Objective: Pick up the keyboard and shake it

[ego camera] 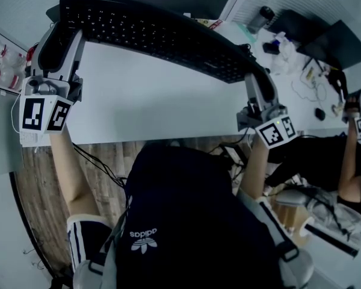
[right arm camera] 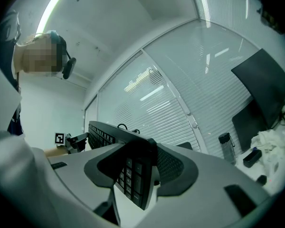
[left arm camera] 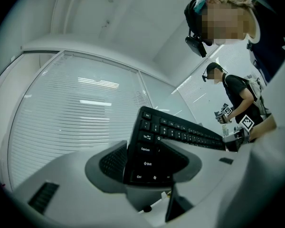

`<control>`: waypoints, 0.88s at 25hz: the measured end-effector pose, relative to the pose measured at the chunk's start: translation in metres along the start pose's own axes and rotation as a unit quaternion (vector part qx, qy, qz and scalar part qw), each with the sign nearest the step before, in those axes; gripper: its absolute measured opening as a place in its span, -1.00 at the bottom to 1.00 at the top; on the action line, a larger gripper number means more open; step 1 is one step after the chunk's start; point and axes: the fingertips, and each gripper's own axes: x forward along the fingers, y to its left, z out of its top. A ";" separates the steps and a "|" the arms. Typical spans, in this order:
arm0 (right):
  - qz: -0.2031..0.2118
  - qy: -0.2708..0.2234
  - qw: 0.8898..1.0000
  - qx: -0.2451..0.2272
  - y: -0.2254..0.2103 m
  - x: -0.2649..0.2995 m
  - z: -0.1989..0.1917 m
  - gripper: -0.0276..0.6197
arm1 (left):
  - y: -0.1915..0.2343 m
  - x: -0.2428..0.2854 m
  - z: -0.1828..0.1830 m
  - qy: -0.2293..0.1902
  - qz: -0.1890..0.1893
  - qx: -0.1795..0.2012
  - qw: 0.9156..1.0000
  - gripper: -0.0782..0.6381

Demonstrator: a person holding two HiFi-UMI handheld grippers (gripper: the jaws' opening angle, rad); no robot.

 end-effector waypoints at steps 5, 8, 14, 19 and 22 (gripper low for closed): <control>0.002 -0.002 1.000 -0.002 0.001 0.000 0.002 -0.37 | 0.000 0.000 0.001 -0.001 -0.001 0.001 1.000 -0.17; 0.001 -0.001 1.000 -0.003 0.002 0.000 0.001 -0.37 | 0.000 0.000 0.001 0.000 -0.001 0.000 1.000 -0.17; 0.000 0.001 1.000 0.002 0.002 0.000 0.000 -0.37 | 0.001 0.000 0.000 0.003 0.000 -0.001 1.000 -0.17; 0.001 0.004 1.000 -0.006 0.004 0.000 0.001 -0.37 | 0.000 0.001 0.000 0.003 0.000 0.000 1.000 -0.17; 0.003 0.007 1.000 -0.012 0.005 0.000 0.001 -0.37 | 0.000 0.001 0.000 0.003 0.000 0.001 1.000 -0.17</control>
